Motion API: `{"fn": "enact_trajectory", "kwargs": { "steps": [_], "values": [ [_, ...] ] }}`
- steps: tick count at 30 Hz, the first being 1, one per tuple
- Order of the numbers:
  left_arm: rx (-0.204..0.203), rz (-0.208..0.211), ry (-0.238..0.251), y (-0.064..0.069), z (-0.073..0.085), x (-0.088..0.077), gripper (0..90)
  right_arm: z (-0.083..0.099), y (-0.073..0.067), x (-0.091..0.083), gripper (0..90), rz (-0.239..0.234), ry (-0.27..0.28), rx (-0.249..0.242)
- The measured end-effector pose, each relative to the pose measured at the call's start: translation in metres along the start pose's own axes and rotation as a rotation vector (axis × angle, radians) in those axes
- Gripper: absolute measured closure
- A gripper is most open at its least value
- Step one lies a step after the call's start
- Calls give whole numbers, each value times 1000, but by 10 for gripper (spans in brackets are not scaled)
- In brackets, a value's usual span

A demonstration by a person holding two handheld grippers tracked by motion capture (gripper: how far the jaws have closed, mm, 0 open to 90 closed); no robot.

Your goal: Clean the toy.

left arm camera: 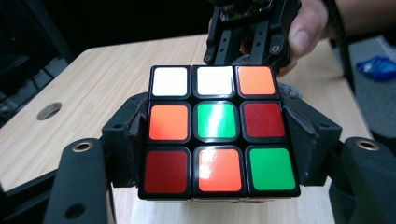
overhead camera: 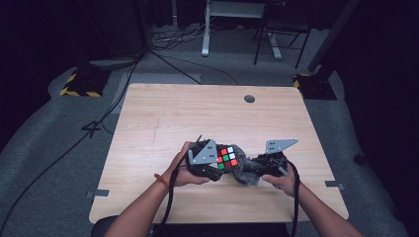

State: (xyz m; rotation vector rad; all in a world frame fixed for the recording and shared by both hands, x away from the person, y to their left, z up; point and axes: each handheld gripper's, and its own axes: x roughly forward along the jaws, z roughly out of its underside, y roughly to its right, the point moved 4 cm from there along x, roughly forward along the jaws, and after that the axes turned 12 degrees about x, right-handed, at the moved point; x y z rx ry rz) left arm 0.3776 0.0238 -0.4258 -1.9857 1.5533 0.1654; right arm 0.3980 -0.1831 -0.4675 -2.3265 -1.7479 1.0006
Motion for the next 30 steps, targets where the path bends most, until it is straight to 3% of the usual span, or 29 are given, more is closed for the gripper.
{"fn": "enact_trajectory", "kwargs": {
  "steps": [5, 9, 21, 26, 30],
  "values": [
    [-4, 12, -31, 0, 5, 3, 327, -3, -2, -5, 770, 3, 24, -10],
    [19, -4, -92, 1, 9, 8, 327, -7, -4, -12, 770, 14, 47, -28],
    [28, 6, -165, 2, 14, 16, 330, -11, -13, -14, 772, 64, 62, -95],
    [25, 1, -163, 3, 13, 16, 335, -13, -16, -16, 772, 86, 68, -128],
    [34, -10, -144, 2, 9, 13, 337, -12, -13, -14, 773, 92, 47, -113]
  ]
}}
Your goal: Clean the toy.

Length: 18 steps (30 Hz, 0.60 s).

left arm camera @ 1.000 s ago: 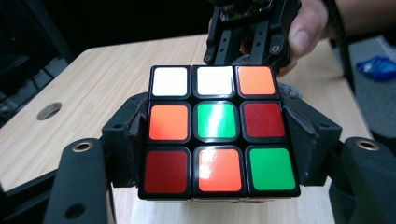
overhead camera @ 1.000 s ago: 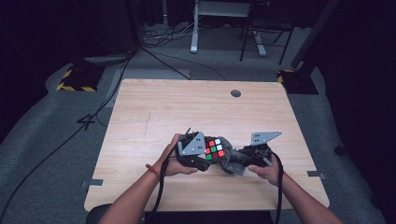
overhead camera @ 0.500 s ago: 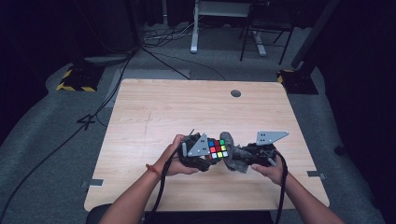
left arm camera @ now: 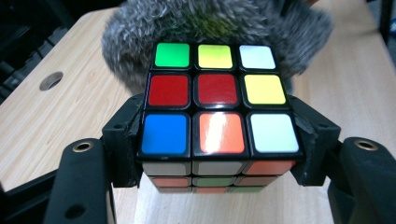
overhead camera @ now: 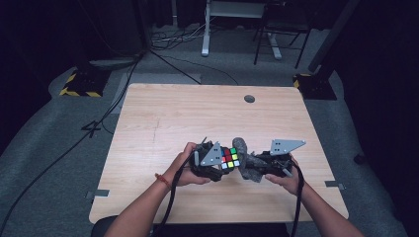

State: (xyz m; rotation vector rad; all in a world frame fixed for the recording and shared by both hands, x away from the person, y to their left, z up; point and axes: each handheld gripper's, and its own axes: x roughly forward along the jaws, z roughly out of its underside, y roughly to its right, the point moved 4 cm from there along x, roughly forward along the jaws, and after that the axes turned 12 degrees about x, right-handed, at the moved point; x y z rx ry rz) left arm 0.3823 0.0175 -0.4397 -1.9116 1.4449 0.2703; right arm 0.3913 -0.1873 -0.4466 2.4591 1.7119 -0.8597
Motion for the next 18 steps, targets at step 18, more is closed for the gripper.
{"fn": "enact_trajectory", "kwargs": {
  "steps": [18],
  "values": [
    [15, 80, 13, 12, 1, 8, 337, 1, -1, -5, 771, 54, -51, -43]
  ]
}}
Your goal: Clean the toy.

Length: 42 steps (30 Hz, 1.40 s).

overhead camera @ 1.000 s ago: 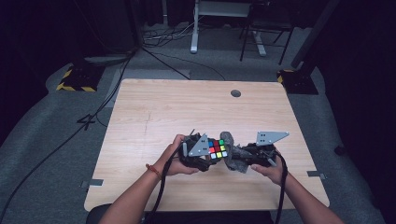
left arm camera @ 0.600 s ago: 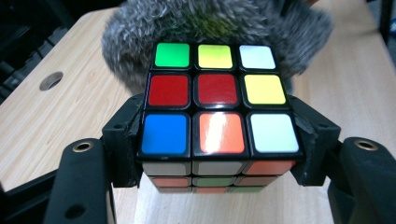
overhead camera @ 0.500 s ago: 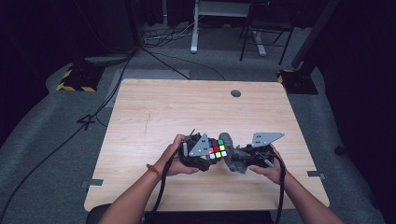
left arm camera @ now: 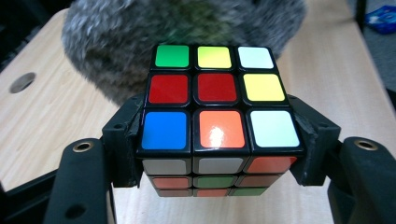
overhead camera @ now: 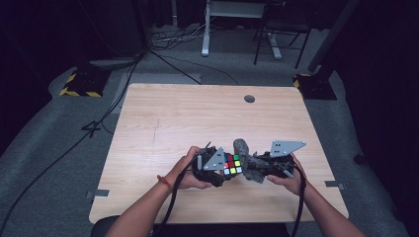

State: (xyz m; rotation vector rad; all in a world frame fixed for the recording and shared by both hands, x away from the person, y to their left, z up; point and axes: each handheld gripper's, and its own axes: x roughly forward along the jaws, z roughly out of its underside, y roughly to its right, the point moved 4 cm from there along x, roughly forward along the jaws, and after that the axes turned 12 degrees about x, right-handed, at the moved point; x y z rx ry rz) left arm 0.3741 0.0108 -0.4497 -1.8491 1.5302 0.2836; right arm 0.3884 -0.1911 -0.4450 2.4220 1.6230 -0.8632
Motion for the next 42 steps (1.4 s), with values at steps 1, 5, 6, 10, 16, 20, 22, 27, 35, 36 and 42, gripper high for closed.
{"fn": "enact_trajectory", "kwargs": {
  "steps": [1, 5, 6, 10, 16, 20, 22, 27, 35, 36, 42],
  "values": [
    [-11, 2, 10, -1, 0, -1, 337, 2, 3, 3, 770, 21, -32, 0],
    [-22, -19, -23, -5, 8, -3, 337, 8, 14, 8, 768, 64, -77, 17],
    [-24, -30, -37, -6, 11, -4, 337, 9, 17, 7, 767, 64, -79, 23],
    [-50, -41, -65, -11, 22, -9, 337, 10, 22, 3, 762, 97, -100, 18],
    [-107, -47, -138, -17, 49, -15, 337, 15, 34, 6, 756, 153, -153, 19],
    [-152, -38, -168, -17, 65, -20, 336, 17, 40, 5, 751, 176, -176, 16],
    [-175, -37, -166, -17, 70, -23, 336, 22, 42, 4, 745, 186, -211, 8],
    [-213, -33, -155, -17, 82, -27, 336, 34, 49, -2, 744, 228, -240, 26],
    [-263, -12, -154, -16, 99, -19, 335, 48, 56, 5, 728, 228, -251, 58],
    [-263, -15, -154, -17, 100, -19, 334, 50, 57, 6, 725, 225, -250, 64],
    [-295, -5, -137, -17, 105, -18, 332, 54, 58, 11, 699, 210, -253, 79]
  ]
}}
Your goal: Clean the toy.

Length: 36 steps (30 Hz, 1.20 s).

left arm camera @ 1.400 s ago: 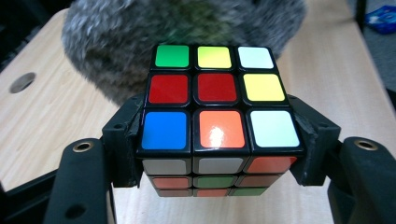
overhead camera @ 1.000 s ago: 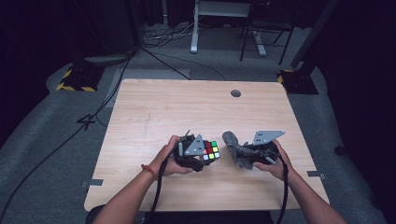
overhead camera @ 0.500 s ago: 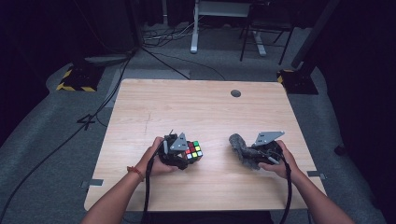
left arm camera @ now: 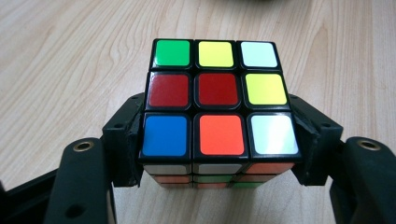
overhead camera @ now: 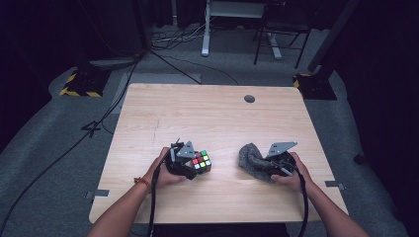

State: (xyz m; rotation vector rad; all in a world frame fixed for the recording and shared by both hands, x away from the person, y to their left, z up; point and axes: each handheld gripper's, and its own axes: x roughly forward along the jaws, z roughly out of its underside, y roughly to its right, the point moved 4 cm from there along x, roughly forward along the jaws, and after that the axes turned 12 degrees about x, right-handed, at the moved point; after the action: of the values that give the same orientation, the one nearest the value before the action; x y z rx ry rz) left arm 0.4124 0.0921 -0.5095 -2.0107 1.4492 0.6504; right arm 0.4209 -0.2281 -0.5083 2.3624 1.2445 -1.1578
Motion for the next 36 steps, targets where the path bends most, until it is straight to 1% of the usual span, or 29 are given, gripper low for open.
{"fn": "enact_trajectory", "kwargs": {
  "steps": [2, 4, 6, 8, 10, 11, 13, 14, 16, 17, 18, 19, 21, 23, 26, 28, 30, 31, 32, 33, 34, 35, 36],
  "values": [
    [-1, 0, 3, 0, 0, 0, 331, 1, 1, 0, 681, -3, 0, 11],
    [-19, 9, 13, -1, 2, 1, 329, 2, 2, 2, 663, -15, 0, 21],
    [-24, -9, 15, -1, 2, 0, 326, 2, 1, 2, 634, -26, 2, 17],
    [-20, -25, 11, 0, 1, -2, 318, 2, 0, 1, 596, -29, 4, 19],
    [-11, -32, 10, 0, -1, -5, 307, 1, 0, 0, 553, -25, 5, 15],
    [-13, -36, 11, 1, -1, -6, 302, 1, 0, -1, 525, -21, 6, 18],
    [-5, -39, -9, 1, -1, -9, 278, 0, 0, -2, 469, -22, 10, 23],
    [2, -44, -20, 2, -1, -10, 263, 0, 0, -4, 428, -12, 9, 22],
    [-6, -43, -18, 3, 0, -15, 232, 0, -2, -7, 368, 7, 17, 13],
    [-7, -45, -29, 4, 0, -16, 215, -1, -3, -8, 336, 7, 20, 13],
    [2, -51, -47, 5, 1, -17, 193, -1, -3, -9, 296, 12, 20, 13],
    [5, -55, -54, 7, 2, -19, 172, -1, -4, -10, 276, 13, 19, 11],
    [7, -67, -58, 9, 3, -23, 168, -2, -5, -12, 271, 27, 13, -1],
    [9, -80, -56, 9, 5, -28, 164, -3, -6, -13, 264, 20, 13, -6],
    [10, -85, -63, 11, 7, -35, 161, -4, -7, -16, 242, 35, 15, -16],
    [21, -100, -80, 12, 10, -39, 162, -4, -8, -20, 244, 40, 16, -27],
    [32, -106, -87, 13, 13, -44, 162, -5, -8, -22, 243, 45, 19, -30],
    [32, -102, -92, 14, 14, -46, 162, -5, -8, -24, 243, 44, 20, -32],
    [39, -109, -101, 14, 15, -48, 163, -5, -8, -25, 244, 48, 20, -33],
    [42, -125, -109, 14, 16, -50, 162, -5, -8, -26, 243, 54, 20, -36],
    [37, -133, -109, 14, 18, -53, 162, -4, -8, -27, 244, 56, 23, -41],
    [36, -133, -111, 14, 20, -55, 164, -3, -8, -29, 245, 59, 24, -38],
    [40, -143, -120, 14, 21, -57, 166, -2, -8, -30, 245, 63, 20, -43]
  ]
}}
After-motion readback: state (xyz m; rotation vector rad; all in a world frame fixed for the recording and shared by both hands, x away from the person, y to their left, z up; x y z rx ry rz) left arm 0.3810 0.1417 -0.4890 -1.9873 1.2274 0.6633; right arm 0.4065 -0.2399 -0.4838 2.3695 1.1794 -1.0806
